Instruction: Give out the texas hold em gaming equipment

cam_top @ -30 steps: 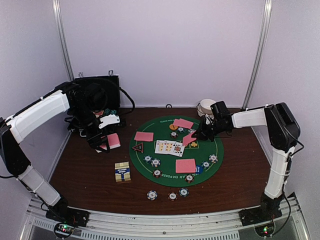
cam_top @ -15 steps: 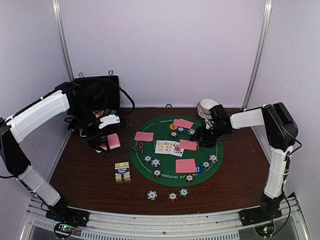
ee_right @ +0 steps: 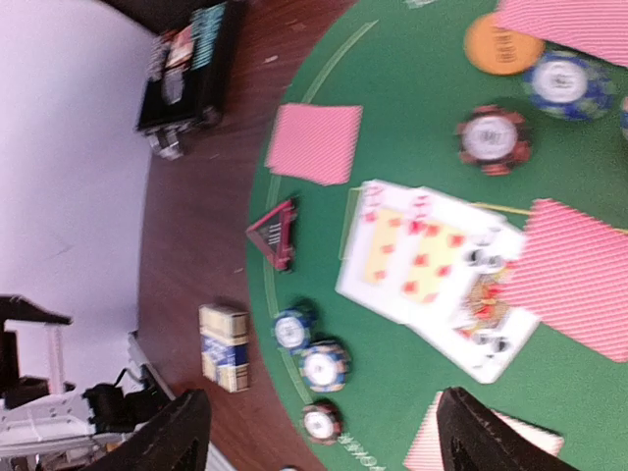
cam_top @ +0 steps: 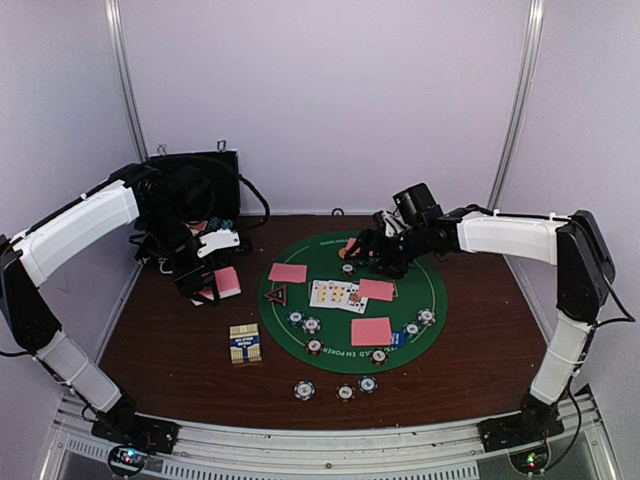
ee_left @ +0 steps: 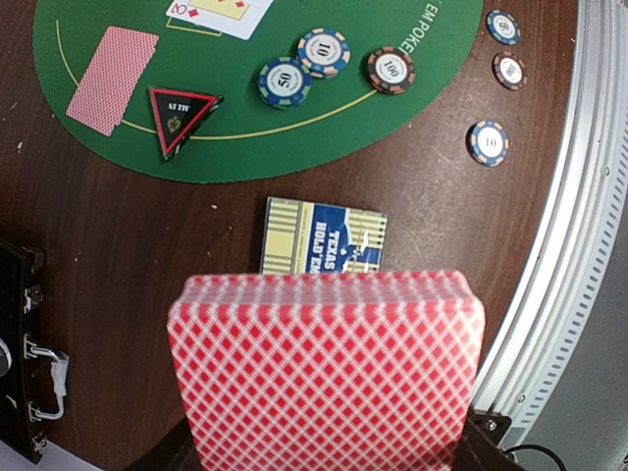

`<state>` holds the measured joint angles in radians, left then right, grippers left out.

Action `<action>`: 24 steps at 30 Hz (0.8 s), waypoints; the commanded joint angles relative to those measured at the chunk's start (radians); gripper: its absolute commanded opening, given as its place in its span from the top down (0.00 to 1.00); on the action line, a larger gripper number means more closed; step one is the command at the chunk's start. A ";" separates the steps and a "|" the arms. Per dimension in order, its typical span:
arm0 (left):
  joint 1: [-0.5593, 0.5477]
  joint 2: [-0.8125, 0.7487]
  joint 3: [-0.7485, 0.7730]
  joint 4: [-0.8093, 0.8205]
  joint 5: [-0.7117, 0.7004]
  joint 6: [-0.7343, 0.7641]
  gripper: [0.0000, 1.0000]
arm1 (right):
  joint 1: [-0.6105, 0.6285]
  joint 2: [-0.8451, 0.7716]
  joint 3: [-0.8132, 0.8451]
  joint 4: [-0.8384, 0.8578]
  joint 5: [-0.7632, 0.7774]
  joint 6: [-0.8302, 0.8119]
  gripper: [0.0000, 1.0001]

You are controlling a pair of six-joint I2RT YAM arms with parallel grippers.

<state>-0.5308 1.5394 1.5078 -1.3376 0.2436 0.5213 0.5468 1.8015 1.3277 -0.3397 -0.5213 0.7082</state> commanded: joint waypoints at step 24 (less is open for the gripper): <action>0.005 0.008 0.035 0.000 0.028 0.000 1.00 | 0.414 0.272 0.261 0.607 -0.230 0.525 0.14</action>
<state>-0.5308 1.5452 1.5131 -1.3376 0.2459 0.5209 0.9466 2.0319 1.5242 0.2108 -0.7372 1.2057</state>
